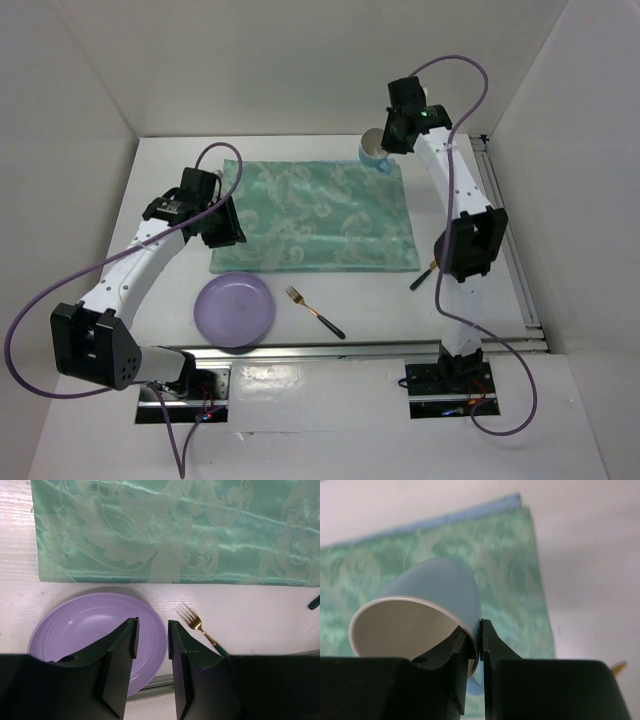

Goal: Set the dinner table for one person

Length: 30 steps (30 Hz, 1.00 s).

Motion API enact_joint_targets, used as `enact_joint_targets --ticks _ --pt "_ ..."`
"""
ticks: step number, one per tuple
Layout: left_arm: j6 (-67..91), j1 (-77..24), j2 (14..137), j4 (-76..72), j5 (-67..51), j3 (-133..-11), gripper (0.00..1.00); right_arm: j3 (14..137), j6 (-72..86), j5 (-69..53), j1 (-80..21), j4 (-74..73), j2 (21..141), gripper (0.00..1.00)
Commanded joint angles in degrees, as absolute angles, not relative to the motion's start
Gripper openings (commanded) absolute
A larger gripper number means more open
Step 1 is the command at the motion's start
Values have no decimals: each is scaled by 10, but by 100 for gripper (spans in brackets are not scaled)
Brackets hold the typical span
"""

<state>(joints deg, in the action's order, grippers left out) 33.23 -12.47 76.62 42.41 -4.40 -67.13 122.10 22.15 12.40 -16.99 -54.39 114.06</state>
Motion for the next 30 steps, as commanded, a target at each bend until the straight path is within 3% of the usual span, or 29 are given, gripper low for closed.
enact_joint_targets --ticks 1,4,9,25,27,30 --pt "329 -127 766 426 -36 -690 47 1380 206 107 -136 -571 1254 0" --pt "329 -127 766 426 -36 -685 47 1439 216 107 -115 -563 1313 0" --pt "329 -127 772 426 -30 -673 47 1377 227 78 -83 -500 1330 0" --pt "355 -127 759 443 -11 -638 48 1388 221 43 -76 -483 1407 0" --pt "355 -127 750 438 -19 -628 41 1388 221 34 -76 -483 1413 0" --pt "361 -127 741 438 -26 -619 41 1393 221 24 -76 -475 1408 20"
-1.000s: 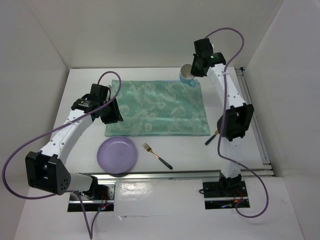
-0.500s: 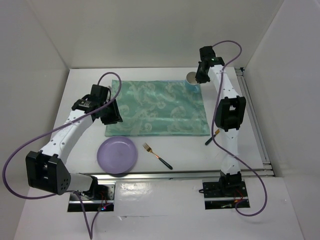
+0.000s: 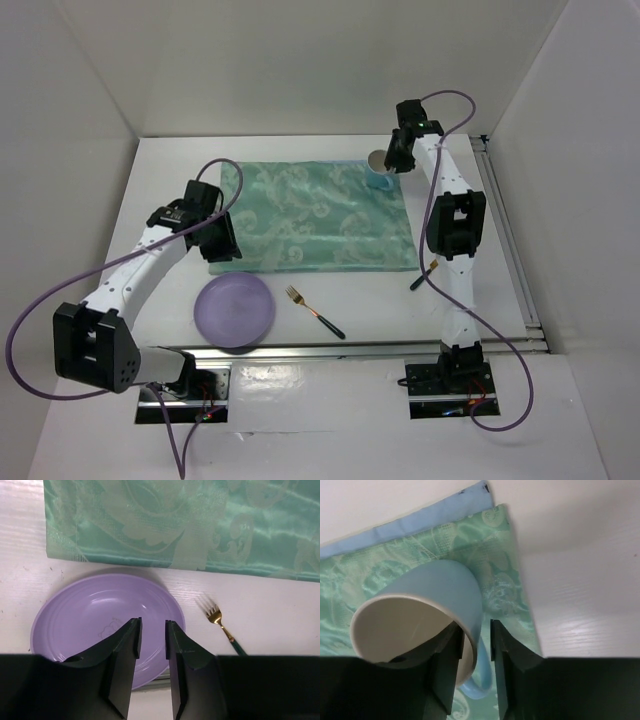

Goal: Set the dinner table for one person

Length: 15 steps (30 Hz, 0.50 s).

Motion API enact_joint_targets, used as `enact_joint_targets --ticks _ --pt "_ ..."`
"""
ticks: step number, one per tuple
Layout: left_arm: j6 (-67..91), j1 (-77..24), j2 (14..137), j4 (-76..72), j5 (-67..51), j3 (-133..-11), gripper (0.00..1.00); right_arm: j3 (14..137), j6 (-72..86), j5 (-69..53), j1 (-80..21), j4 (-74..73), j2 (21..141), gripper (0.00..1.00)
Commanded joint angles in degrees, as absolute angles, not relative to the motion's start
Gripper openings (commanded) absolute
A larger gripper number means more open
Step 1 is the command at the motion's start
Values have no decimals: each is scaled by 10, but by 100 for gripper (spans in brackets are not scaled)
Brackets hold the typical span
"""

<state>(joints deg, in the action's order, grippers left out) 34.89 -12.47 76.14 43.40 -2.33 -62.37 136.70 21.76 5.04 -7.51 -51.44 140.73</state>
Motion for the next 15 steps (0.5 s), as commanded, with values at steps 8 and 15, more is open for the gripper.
enact_joint_targets --ticks 8,15 --pt "361 -127 736 444 -20 -608 54 1393 221 6 -76 -451 1353 80" --pt "378 -127 730 464 23 -608 55 1379 211 15 -88 -451 1261 88"
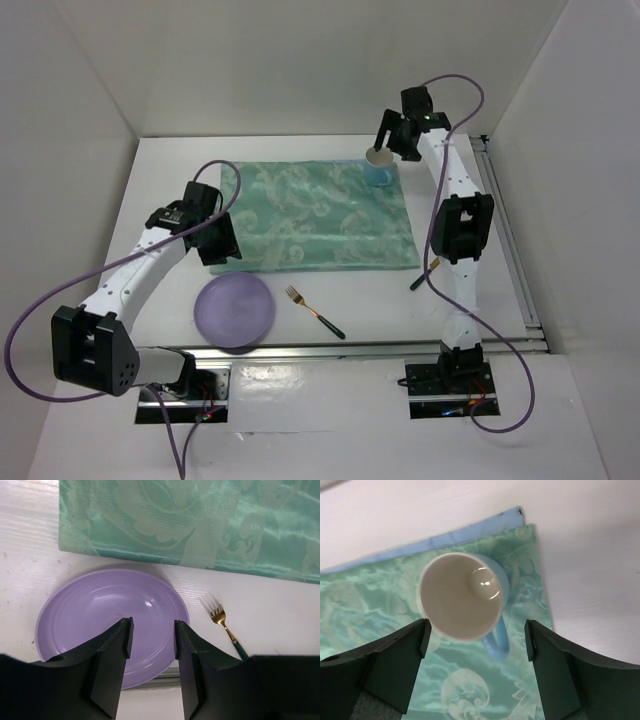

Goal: Set the dinner table for one person

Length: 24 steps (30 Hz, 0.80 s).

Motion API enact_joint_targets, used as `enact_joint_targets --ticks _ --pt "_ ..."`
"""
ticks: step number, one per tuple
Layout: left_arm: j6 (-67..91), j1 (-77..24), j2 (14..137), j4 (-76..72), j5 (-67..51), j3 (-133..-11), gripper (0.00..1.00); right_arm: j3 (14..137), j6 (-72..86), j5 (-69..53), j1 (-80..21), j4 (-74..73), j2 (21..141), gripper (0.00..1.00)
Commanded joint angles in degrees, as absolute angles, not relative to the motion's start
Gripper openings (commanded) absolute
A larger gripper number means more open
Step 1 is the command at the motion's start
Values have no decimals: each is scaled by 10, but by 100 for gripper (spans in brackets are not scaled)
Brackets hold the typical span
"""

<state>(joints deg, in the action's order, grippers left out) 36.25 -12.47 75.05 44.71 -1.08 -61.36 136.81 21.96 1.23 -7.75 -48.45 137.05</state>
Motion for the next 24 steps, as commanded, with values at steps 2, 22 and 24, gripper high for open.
enact_joint_targets --ticks 2,22,24 --pt "390 -121 730 475 50 -608 55 1325 200 30 -114 -443 1221 88" --pt "368 -19 680 516 30 -806 54 816 367 -38 -605 -221 1067 82" --pt "363 -19 675 516 19 -806 54 824 373 -38 -611 -214 1088 82"
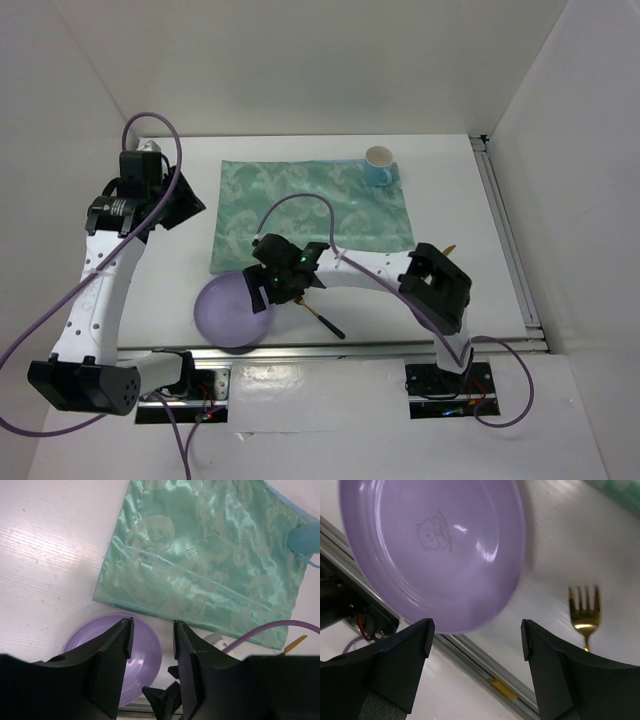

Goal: Set the dinner table for one person

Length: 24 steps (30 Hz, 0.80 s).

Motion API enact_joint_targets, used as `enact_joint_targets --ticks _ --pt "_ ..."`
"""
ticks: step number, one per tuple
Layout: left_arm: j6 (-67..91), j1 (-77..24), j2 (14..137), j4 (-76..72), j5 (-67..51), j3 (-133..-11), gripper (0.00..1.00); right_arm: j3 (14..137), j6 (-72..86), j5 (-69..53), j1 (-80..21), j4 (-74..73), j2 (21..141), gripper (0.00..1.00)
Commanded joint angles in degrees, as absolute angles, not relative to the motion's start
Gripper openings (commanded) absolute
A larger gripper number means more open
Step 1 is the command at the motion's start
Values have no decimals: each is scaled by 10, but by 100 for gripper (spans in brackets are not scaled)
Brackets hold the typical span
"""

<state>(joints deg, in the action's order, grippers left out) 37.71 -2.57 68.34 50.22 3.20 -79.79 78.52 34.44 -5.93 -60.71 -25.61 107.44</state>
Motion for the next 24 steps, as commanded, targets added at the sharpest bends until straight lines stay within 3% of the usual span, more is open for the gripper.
enact_joint_targets --ticks 1,10,15,16,19,24 --pt "363 -19 675 516 18 -806 54 824 380 -44 -611 -207 1103 82" --pt "352 -8 675 516 7 -785 54 837 391 -49 -611 -200 1170 70" --pt "347 -3 675 511 2 -785 54 831 396 -47 -616 -206 1171 38" --pt "347 -3 675 511 2 -785 54 837 396 -41 -616 -213 1164 21" --pt "347 -3 675 511 2 -793 54 842 396 -17 -616 -257 1115 0" --pt "347 3 675 522 -3 -823 54 847 384 12 -559 -316 1005 0"
